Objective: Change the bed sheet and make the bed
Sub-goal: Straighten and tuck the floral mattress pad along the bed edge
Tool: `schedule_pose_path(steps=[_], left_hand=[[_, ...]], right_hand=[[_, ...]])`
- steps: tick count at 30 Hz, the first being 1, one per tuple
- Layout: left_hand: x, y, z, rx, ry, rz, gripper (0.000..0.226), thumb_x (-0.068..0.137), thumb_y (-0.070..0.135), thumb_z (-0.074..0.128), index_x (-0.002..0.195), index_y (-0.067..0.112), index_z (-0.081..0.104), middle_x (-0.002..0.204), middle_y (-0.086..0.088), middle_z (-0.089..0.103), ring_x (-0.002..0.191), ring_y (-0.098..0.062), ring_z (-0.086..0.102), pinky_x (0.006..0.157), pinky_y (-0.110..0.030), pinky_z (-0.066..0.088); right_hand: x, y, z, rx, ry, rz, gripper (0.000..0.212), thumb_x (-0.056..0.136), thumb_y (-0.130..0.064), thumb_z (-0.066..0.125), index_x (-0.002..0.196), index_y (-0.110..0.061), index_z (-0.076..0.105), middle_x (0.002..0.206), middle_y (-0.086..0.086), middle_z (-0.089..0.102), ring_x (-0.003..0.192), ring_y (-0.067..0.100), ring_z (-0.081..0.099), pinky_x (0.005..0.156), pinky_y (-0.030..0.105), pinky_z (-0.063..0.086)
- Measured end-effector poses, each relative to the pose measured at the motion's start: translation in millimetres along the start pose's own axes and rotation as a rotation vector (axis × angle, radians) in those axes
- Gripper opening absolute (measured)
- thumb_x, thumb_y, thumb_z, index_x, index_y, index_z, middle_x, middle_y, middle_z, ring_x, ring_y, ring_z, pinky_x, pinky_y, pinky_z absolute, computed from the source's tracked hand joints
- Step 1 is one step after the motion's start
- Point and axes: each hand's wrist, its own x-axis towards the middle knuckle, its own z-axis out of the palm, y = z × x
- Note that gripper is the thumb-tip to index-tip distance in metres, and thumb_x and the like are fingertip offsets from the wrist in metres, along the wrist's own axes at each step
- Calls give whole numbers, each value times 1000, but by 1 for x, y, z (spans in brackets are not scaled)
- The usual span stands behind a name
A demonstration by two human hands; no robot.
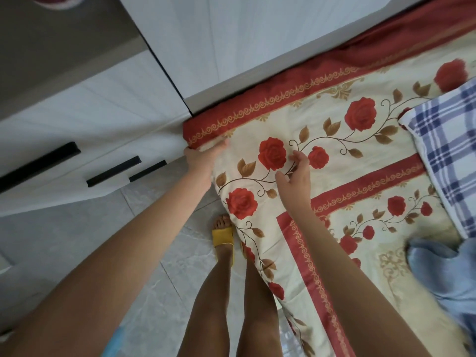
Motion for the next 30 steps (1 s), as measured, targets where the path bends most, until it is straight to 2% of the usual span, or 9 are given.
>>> schedule_pose_path(steps=[7, 10, 15, 18, 20, 23, 25, 28, 30], left_hand=[[-3, 23, -16, 16, -507, -201, 28, 79, 12, 70, 104, 14, 60, 97, -2, 73, 97, -20, 68, 92, -40, 51], [9, 24, -22, 17, -490, -171, 27, 79, 12, 70, 104, 15, 60, 93, 0, 74, 94, -17, 69, 91, -38, 52], [23, 11, -24, 21, -324, -94, 54, 69, 21, 80, 117, 9, 59, 101, -4, 71, 94, -19, 68, 89, -36, 53], [26, 10, -25, 116, -292, -3, 47, 76, 27, 77, 116, 13, 57, 103, 0, 69, 95, -14, 65, 84, -29, 51], [27, 8, -25, 129, -267, 32, 44, 76, 29, 77, 113, 14, 59, 103, 1, 69, 97, -14, 65, 86, -26, 50], [28, 0, -20, 117, -124, 118, 38, 71, 30, 82, 101, 17, 62, 99, 1, 69, 98, -15, 65, 88, -26, 51], [23, -10, -13, 36, -12, 176, 43, 67, 32, 84, 98, 19, 58, 103, 0, 68, 99, -13, 65, 91, -30, 51], [4, -26, -3, -18, 224, 227, 58, 75, 41, 75, 112, 11, 43, 114, -7, 56, 96, -19, 61, 78, -33, 55], [-16, -40, 2, 193, 321, 386, 60, 81, 44, 59, 121, 6, 34, 116, -10, 46, 101, -32, 56, 82, -46, 52]], right_hand=[[-2, 2, 6, 194, 20, 38, 55, 89, -9, 54, 139, -12, 30, 130, 4, 45, 120, 17, 45, 93, 32, 46], [-5, 8, -6, 206, -40, -12, 53, 90, -6, 51, 138, -15, 29, 126, 1, 47, 113, 14, 50, 83, 17, 45], [3, 33, -36, -89, 251, -70, 49, 90, -12, 50, 137, -8, 38, 136, 6, 47, 127, 17, 43, 109, 42, 35], [4, 47, -39, -188, 489, 247, 55, 93, -22, 44, 146, -17, 29, 152, 7, 30, 142, 28, 21, 112, 57, 22], [-5, 42, -15, -374, 327, 393, 59, 99, -36, 36, 152, -25, 12, 160, 4, 7, 147, 31, 4, 115, 60, 9], [-36, 21, 47, -523, -59, 170, 66, 99, -48, 30, 150, -36, -10, 158, 4, -20, 145, 28, -16, 112, 54, -14], [-52, 6, 66, -471, -225, 15, 67, 97, -44, 37, 150, -40, -4, 158, 3, -20, 145, 26, -20, 111, 50, -19], [-55, -6, 46, -322, -426, -278, 47, 94, -27, 44, 141, -30, 44, 159, 2, 20, 146, 23, 13, 120, 47, 7], [-56, -2, 14, -252, -354, -400, 38, 90, -21, 44, 123, -19, 62, 138, 0, 53, 129, 18, 45, 110, 40, 35]])
